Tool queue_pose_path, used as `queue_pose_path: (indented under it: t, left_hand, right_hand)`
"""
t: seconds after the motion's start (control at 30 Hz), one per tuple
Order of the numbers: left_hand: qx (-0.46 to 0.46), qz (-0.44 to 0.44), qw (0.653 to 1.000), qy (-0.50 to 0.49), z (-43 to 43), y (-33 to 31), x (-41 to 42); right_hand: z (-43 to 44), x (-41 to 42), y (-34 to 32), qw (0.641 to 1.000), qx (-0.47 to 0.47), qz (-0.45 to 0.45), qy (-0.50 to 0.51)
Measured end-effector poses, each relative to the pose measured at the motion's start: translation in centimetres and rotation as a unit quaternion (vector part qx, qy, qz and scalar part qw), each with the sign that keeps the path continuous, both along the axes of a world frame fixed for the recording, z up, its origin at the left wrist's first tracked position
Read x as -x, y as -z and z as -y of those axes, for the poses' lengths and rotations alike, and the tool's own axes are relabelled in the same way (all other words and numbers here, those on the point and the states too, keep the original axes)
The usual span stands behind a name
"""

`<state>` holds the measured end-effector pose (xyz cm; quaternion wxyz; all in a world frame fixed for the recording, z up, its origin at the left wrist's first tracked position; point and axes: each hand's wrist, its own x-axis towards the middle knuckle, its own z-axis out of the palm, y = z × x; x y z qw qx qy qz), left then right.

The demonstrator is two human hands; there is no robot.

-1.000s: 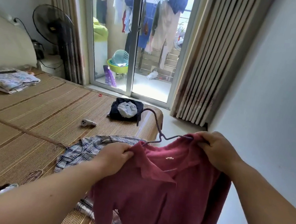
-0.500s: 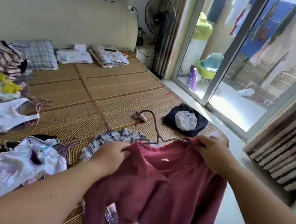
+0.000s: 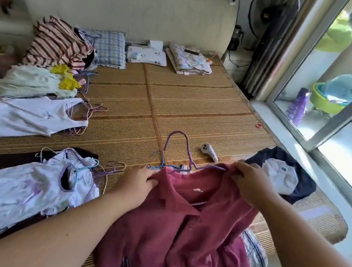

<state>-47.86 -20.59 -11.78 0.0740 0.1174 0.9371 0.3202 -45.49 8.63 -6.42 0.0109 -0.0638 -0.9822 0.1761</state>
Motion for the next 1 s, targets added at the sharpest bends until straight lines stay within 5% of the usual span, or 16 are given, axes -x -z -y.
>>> queue_pose_path:
  t: [0.27, 0.67, 1.0]
  left_hand:
    - [0.04, 0.119, 0.992, -0.01, -2.3, 8.4, 10.5]
    - [0.14, 0.225, 0.958, -0.111, -4.9, 22.2, 18.7]
    - [0.121, 0.187, 0.952, -0.208, -5.5, 22.7, 19.6]
  right_hand:
    - [-2.4, 10.8, 10.6, 0.985, -0.116, 0.127, 0.0]
    - [-3.0, 22.4, 27.2, 0.965, -0.064, 0.244, -0.07]
    - [-1.3, 24.8, 28.2, 0.947, -0.002, 0.298, -0.118]
